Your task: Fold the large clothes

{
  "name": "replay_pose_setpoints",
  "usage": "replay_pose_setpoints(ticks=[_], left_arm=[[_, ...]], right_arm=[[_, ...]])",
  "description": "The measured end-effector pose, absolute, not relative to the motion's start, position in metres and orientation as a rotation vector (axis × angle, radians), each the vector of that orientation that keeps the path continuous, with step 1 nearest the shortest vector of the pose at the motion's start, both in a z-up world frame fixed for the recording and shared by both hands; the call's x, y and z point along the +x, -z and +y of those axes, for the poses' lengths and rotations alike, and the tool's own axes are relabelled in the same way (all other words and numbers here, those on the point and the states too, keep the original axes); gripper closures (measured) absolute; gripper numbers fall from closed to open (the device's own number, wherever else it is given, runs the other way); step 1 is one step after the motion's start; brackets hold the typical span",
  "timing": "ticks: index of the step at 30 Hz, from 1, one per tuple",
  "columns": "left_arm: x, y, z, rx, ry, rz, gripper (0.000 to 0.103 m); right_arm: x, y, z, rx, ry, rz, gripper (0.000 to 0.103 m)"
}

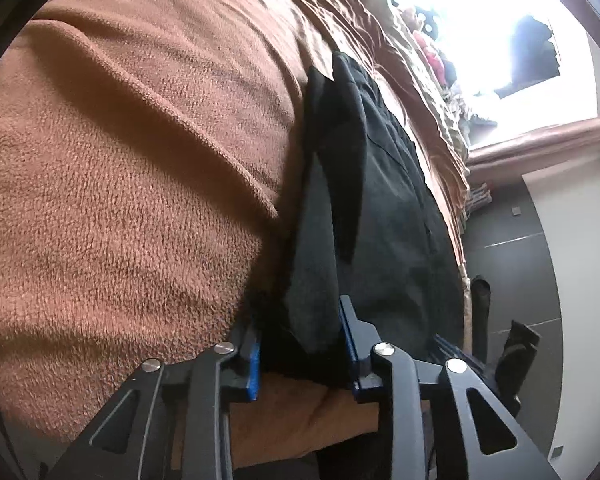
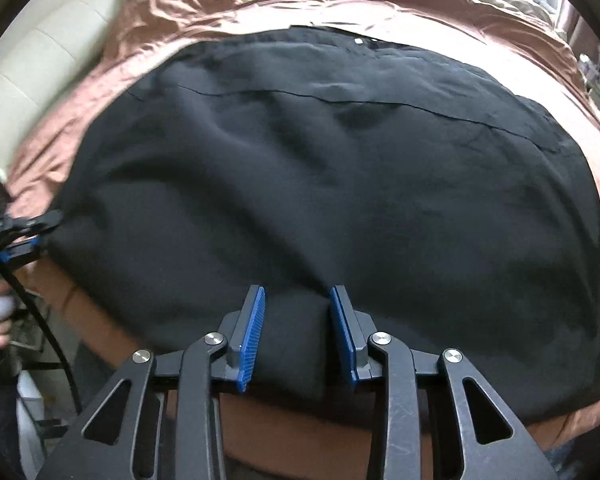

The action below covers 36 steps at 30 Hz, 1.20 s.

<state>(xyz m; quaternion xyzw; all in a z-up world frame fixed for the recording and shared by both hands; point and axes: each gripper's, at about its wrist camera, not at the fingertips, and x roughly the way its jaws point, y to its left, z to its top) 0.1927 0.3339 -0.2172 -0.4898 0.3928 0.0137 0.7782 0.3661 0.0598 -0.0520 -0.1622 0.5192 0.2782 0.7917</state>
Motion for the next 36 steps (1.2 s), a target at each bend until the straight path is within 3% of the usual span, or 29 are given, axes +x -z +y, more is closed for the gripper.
replay_pose_setpoints(ticks=[4, 12, 30, 36], left_arm=[[0.189, 0.217, 0.333, -1.075, -0.048, 0.841, 0.075], [0.180, 0.222, 0.332, -1.142, -0.090, 0.820, 0.075], [0.164, 0.225, 0.332, -1.219, -0.113, 0.788, 0.079], [0.158, 0.201, 0.330, -1.227, -0.048, 0.708, 0.084]], right_arm=[[0.398, 0.063, 0.079, -0.363, -0.537, 1.102, 0.073], [0.467, 0.075, 0.113, -0.315, -0.486, 1.114, 0.088], [0.566, 0.090, 0.161, -0.328, -0.405, 1.123, 0.092], [0.530, 0.060, 0.139, -0.261, -0.512, 1.077, 0.092]])
